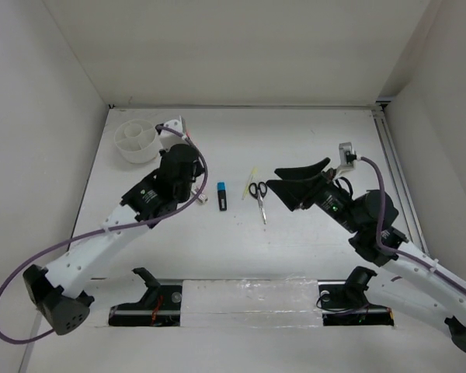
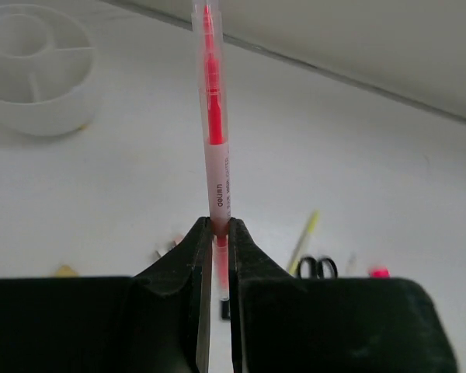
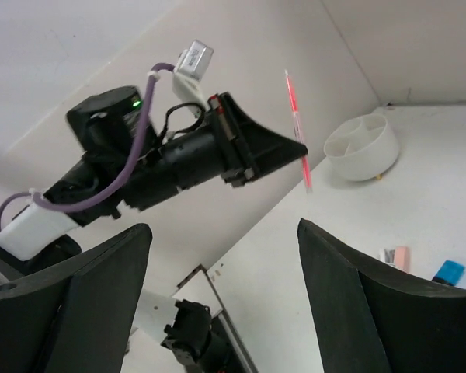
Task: Sort the stationery into containers
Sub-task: Place the pen in the storage box.
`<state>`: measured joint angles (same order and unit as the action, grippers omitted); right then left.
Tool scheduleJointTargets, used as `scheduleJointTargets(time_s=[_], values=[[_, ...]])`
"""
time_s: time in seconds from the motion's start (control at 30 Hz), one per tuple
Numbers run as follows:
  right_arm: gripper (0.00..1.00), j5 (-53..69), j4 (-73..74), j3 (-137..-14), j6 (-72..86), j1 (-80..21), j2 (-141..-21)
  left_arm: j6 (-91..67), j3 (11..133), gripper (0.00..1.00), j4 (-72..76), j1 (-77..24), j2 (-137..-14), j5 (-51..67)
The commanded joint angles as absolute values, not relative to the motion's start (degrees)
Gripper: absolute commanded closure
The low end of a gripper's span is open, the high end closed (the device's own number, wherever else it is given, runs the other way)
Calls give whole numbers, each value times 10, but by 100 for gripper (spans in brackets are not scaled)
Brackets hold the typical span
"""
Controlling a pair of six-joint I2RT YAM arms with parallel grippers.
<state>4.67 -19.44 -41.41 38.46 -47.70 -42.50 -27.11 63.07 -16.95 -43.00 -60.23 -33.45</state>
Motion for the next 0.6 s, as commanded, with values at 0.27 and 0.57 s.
scheduleJointTargets(time_s=[0.27,0.57], values=[[18,65,-159,-361,361,-471,-391,-188,810,100,-54,-190,-849,-517],[18,65,-140,-351,356,-471,-374,41,780,100,117,-119,-887,-285]])
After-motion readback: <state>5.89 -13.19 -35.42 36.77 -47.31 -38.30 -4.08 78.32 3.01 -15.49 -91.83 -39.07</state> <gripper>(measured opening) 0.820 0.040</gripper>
